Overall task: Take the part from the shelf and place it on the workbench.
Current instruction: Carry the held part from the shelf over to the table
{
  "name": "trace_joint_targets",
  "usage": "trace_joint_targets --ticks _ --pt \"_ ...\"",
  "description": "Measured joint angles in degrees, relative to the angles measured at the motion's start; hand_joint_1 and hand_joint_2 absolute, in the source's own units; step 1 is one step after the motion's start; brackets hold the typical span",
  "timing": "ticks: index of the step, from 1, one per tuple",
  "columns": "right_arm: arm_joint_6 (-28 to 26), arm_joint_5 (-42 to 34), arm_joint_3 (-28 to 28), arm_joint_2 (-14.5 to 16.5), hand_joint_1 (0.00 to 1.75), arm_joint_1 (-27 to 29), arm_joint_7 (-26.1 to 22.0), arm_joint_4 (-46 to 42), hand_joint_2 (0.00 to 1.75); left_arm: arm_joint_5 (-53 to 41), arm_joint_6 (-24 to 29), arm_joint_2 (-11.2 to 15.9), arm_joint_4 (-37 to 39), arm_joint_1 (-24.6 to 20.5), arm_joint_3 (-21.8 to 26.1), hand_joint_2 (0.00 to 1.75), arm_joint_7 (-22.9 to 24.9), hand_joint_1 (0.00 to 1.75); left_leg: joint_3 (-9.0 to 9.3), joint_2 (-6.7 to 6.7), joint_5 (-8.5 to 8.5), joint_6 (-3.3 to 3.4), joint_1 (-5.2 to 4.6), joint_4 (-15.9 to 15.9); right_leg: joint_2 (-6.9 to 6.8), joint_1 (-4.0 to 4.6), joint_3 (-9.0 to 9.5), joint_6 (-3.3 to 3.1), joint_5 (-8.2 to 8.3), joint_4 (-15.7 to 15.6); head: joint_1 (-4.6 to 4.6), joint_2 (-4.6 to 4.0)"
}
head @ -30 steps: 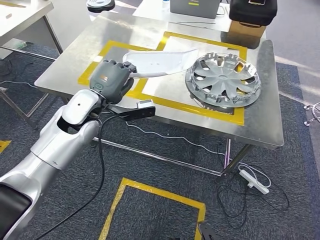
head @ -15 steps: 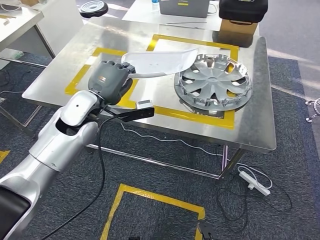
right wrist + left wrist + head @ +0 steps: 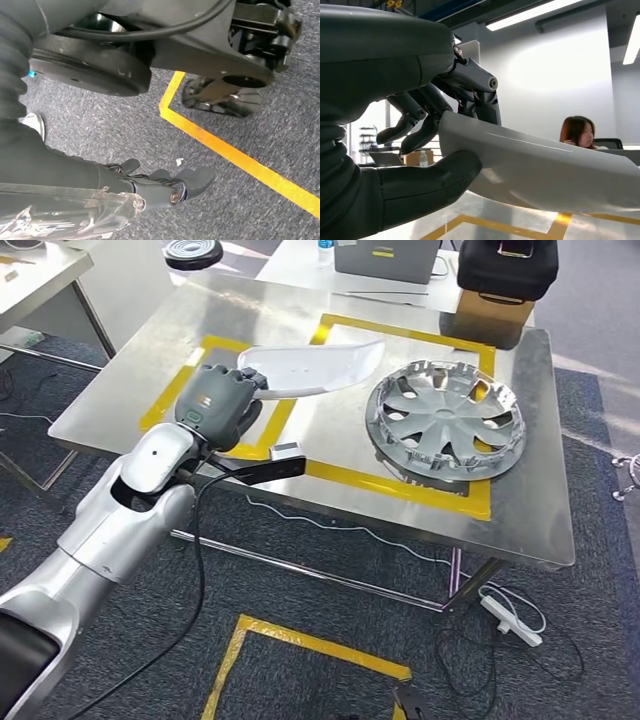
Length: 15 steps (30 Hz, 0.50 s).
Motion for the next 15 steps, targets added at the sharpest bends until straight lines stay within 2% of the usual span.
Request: trace_joint_targets --ticks 2,3,4,6,8,11,13,15 --pt "0.0 0.0 0.2 0.0 0.00 0.0 0.0 0.0 1.75 0.0 0.0 0.0 0.0 0.1 0.0 1.75 0.0 1.75 0.88 -0.09 -0.69 -0.49 0.05 0.1 -0.08 -0.22 2.95 0.23 5.15 -7.8 0.02 0.00" --pt "0.0 0.1 0.2 0.0 0.00 -0.1 0.0 0.0 1.75 0.0 0.0 0.0 0.0 0.1 0.0 1.75 0.0 1.75 1.16 -0.14 -1.00 -0.80 0.00 0.2 -0.08 -0.28 4.51 0.17 6.59 -11.3 0.05 0.00" --pt "0.0 0.1 0.3 0.1 0.00 -0.1 0.0 0.0 1.75 0.0 0.0 0.0 0.0 0.0 0.0 1.75 0.0 1.75 1.30 -0.18 -1.23 -1.06 -0.11 0.3 -0.04 -0.35 5.53 0.05 7.22 -13.4 0.02 0.00" --pt "0.0 0.1 0.3 0.1 0.00 -0.1 0.0 0.1 1.75 -0.1 -0.1 0.1 0.0 0.1 0.0 1.75 0.0 1.75 1.23 -0.20 -1.27 -0.97 -0.29 0.4 0.14 -0.38 6.10 -0.28 6.99 -14.6 -0.08 0.00" --pt "0.0 0.1 0.4 0.1 0.00 -0.1 0.0 0.1 1.75 -0.1 -0.1 0.1 -0.1 0.1 0.0 1.75 0.0 1.75 1.34 -0.14 -1.05 -0.47 -0.33 0.2 0.37 -0.36 6.01 -0.37 7.01 -14.5 -0.17 -0.01" --pt "0.0 0.1 0.5 0.1 0.00 -0.1 0.0 0.1 1.75 -0.1 -0.1 0.1 -0.1 0.1 0.0 1.75 0.0 1.75 1.71 -0.07 -0.95 -0.30 -0.31 -0.5 0.58 -0.26 5.98 -0.86 6.84 -14.5 -0.19 -0.01" --pt "0.0 0.1 0.6 0.1 0.00 -0.1 0.0 0.1 1.75 -0.1 -0.1 0.1 -0.1 0.1 0.0 1.75 0.0 1.75 1.83 -0.06 -0.93 -0.52 -0.27 -0.8 0.60 -0.16 5.97 -1.20 6.77 -14.5 -0.19 -0.01" --pt "0.0 0.1 0.7 0.1 0.00 -0.1 0.0 0.1 1.75 -0.3 -0.1 0.1 -0.1 0.1 0.0 1.75 0.0 1.75 1.86 -0.06 -0.91 -1.24 -0.15 -0.9 0.58 -0.04 5.95 -1.45 6.75 -14.5 -0.17 -0.01"
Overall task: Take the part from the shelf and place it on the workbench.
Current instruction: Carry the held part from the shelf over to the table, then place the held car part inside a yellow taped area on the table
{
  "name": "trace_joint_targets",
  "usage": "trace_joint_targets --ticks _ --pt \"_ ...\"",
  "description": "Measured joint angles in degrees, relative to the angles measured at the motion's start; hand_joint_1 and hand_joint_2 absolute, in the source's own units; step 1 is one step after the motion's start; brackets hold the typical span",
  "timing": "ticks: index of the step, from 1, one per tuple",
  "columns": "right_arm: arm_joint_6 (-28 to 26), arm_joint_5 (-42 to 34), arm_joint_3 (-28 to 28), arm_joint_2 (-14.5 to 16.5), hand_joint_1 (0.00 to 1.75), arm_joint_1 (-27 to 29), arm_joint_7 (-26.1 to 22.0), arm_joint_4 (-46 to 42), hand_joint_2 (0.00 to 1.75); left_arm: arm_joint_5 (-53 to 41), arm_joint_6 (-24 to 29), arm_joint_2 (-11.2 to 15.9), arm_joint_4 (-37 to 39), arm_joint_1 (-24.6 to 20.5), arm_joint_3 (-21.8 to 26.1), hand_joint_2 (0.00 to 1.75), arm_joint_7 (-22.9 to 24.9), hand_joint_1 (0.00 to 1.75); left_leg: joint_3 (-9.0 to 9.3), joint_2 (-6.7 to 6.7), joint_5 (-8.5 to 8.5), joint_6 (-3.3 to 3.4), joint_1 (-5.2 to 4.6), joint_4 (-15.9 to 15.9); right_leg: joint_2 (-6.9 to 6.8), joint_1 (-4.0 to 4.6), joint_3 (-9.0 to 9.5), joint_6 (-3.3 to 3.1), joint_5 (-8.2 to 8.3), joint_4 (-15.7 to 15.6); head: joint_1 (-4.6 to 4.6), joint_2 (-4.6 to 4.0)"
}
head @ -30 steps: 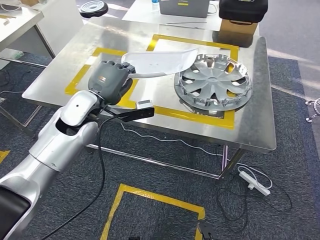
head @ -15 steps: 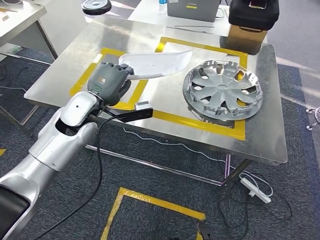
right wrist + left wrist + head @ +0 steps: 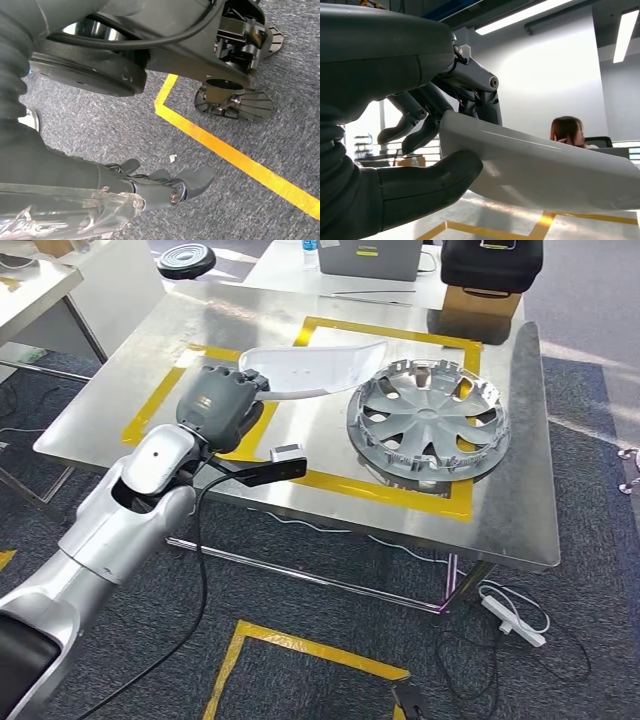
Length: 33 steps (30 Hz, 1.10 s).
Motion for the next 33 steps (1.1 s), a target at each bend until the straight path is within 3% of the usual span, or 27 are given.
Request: trace_joint_targets --ticks 3,16,27,33 --pt "0.0 0.2 0.0 0.0 0.00 0.0 0.0 0.0 1.75 -0.2 -0.1 0.1 0.0 0.0 0.0 1.75 -0.1 1.75 -0.01 0.00 0.06 -0.87 0.14 -0.1 -0.07 0.11 -0.01 -0.14 0.05 0.0 0.03 0.00" --pt "0.3 1.7 0.7 0.0 0.00 -0.3 -0.1 0.0 1.75 2.9 -3.5 1.9 4.0 -1.0 0.4 1.75 -3.7 1.75 -0.02 -0.01 0.15 -0.87 -0.03 0.0 -0.13 -0.12 0.14 -0.07 0.33 -0.1 0.04 0.00" --pt "1.0 4.0 2.3 0.4 0.00 -1.4 0.9 0.0 1.75 3.0 6.3 5.0 28.1 -5.2 6.1 1.75 -4.5 1.75 0.05 0.12 0.22 -0.97 0.00 0.0 0.03 -0.02 0.11 -0.12 0.38 -0.1 0.01 -0.01" --pt "1.0 4.6 3.1 0.5 0.00 -1.7 1.2 0.0 1.75 3.0 8.4 6.7 34.9 -5.4 8.5 1.75 -3.1 1.75 -0.03 0.08 0.24 -1.02 0.01 0.0 -0.04 0.00 0.14 -0.14 0.37 -0.1 0.05 0.00"
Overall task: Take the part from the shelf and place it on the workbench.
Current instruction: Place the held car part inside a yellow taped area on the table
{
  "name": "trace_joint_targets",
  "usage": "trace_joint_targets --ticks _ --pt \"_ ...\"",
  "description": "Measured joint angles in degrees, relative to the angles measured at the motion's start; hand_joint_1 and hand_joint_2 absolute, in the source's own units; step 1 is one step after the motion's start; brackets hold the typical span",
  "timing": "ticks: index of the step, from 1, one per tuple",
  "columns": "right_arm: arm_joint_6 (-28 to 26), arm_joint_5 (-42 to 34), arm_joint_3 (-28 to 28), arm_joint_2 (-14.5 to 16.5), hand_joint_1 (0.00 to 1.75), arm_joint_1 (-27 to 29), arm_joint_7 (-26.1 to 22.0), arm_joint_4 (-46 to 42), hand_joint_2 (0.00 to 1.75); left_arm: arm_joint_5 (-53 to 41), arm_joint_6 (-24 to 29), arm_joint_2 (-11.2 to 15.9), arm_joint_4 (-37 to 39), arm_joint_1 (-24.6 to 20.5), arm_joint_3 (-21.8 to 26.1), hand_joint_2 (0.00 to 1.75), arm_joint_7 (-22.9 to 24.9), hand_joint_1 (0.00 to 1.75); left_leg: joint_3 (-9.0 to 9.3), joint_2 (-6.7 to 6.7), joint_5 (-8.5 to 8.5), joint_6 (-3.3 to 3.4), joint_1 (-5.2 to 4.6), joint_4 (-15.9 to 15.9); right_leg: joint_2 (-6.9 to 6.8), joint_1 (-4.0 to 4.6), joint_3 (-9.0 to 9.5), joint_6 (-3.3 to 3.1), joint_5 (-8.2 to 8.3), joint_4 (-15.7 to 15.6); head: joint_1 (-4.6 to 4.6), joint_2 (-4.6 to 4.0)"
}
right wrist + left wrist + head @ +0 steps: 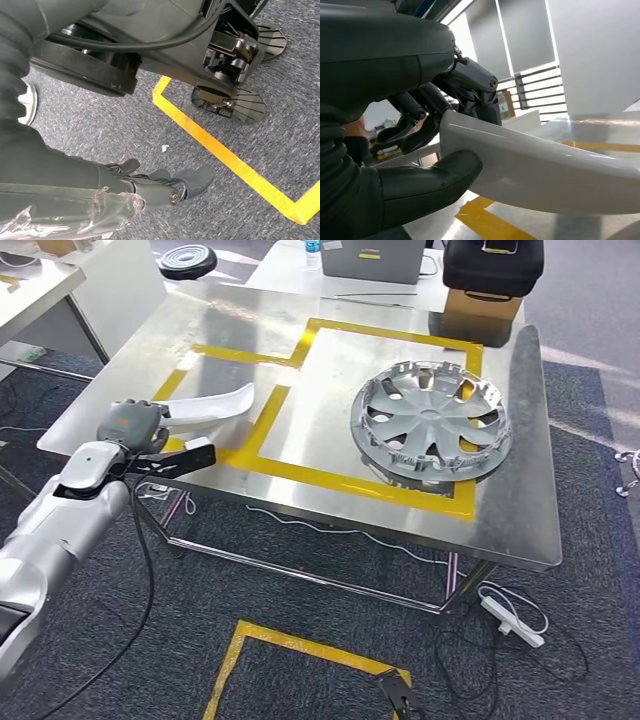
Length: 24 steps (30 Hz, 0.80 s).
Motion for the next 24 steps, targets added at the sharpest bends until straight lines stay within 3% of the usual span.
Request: trace_joint_targets --ticks 12,16,24 --pt "0.0 0.6 0.7 0.3 0.00 -0.5 0.3 0.0 1.75 0.0 7.3 3.8 6.9 1.5 6.3 1.75 -1.5 1.75 0.00 0.02 0.00 -0.01 0.00 0.0 0.00 0.00 -0.04 0.01 0.01 0.0 -0.02 -0.01" --pt "0.1 0.9 1.2 0.5 0.00 -0.7 0.4 0.0 1.75 -1.1 6.8 2.1 7.0 1.2 6.9 1.75 -3.8 1.75 0.00 -0.04 0.01 0.00 -0.02 0.0 -0.10 -0.01 -0.02 0.02 0.02 -0.1 -0.02 0.01" --pt "0.4 1.5 1.8 0.7 0.00 -1.2 0.7 0.0 1.75 -2.5 1.6 -4.6 6.1 -2.8 6.9 1.75 -3.8 1.75 -0.01 -0.07 0.01 0.01 -0.05 0.1 -0.07 -0.07 0.01 0.15 0.13 -0.1 -0.02 0.00"
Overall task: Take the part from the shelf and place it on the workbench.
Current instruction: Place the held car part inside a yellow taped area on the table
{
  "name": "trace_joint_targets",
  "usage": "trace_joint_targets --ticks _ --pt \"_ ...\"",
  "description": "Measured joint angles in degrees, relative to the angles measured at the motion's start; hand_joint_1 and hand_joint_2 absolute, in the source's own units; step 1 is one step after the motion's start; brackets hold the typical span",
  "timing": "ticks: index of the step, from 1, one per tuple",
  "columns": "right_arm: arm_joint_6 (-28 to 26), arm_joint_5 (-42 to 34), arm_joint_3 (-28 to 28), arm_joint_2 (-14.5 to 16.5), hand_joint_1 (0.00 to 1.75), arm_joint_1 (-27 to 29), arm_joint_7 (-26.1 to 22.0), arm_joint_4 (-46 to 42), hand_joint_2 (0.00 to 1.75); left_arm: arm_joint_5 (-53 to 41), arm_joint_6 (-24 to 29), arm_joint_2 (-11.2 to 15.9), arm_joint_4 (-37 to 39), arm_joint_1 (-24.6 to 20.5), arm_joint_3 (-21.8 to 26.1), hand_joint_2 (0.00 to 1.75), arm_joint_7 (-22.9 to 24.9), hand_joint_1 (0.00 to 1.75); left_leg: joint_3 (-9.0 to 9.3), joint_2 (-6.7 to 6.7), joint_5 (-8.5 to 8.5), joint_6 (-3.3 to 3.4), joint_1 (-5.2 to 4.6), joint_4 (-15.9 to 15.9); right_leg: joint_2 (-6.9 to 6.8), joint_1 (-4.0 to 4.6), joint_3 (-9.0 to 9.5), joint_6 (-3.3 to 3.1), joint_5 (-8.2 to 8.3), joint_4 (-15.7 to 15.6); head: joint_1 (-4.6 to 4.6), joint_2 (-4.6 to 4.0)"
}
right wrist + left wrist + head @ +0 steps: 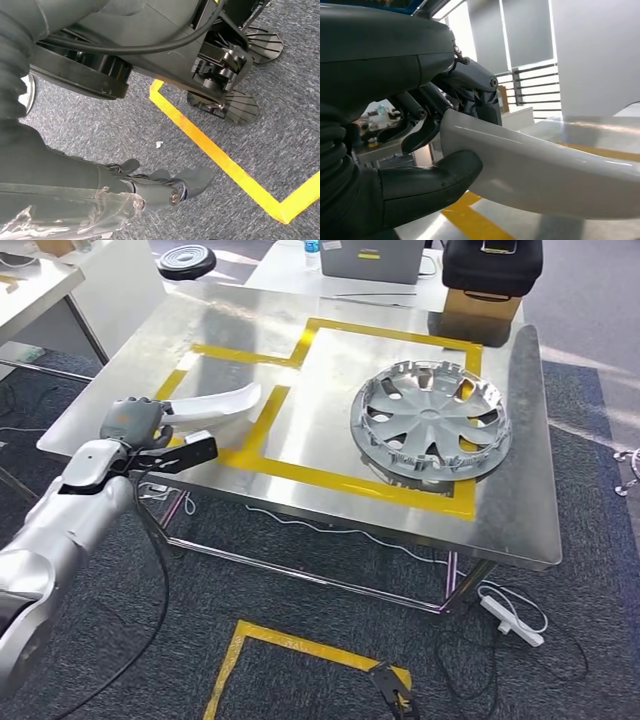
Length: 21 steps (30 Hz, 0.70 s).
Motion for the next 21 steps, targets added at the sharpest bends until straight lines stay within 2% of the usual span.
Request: trace_joint_targets --ticks 4,8,20,21 --pt "0.2 0.3 0.5 0.2 0.00 -0.3 0.1 0.0 1.75 -0.7 -2.7 -3.0 -0.1 -2.5 -0.1 1.75 1.1 1.75 -0.01 0.00 0.00 0.00 0.00 0.0 0.01 0.00 0.01 0.00 0.00 0.0 0.01 0.00" --pt "0.5 0.4 0.8 0.3 0.00 -0.4 0.1 0.0 1.75 -1.3 -4.7 -4.7 0.0 -4.3 -0.1 1.75 2.0 1.75 0.00 0.01 0.00 0.00 0.01 0.0 0.04 0.01 0.00 0.00 0.00 0.0 0.01 0.00" --pt "0.8 0.4 0.9 0.3 0.00 -0.2 0.1 0.0 1.75 -3.0 -9.0 -5.7 0.8 -6.8 -0.3 1.75 4.2 1.75 -0.01 0.01 0.00 0.00 0.01 0.0 0.04 0.02 0.01 0.00 0.00 0.0 0.02 0.00" --pt "0.8 0.4 0.9 0.3 0.00 -0.2 0.1 0.0 1.75 -3.0 -9.1 -5.7 0.9 -6.8 -0.3 1.75 4.2 1.31 -0.01 0.01 0.00 0.00 0.01 0.0 0.03 0.02 0.01 0.00 0.00 0.0 0.02 0.00"
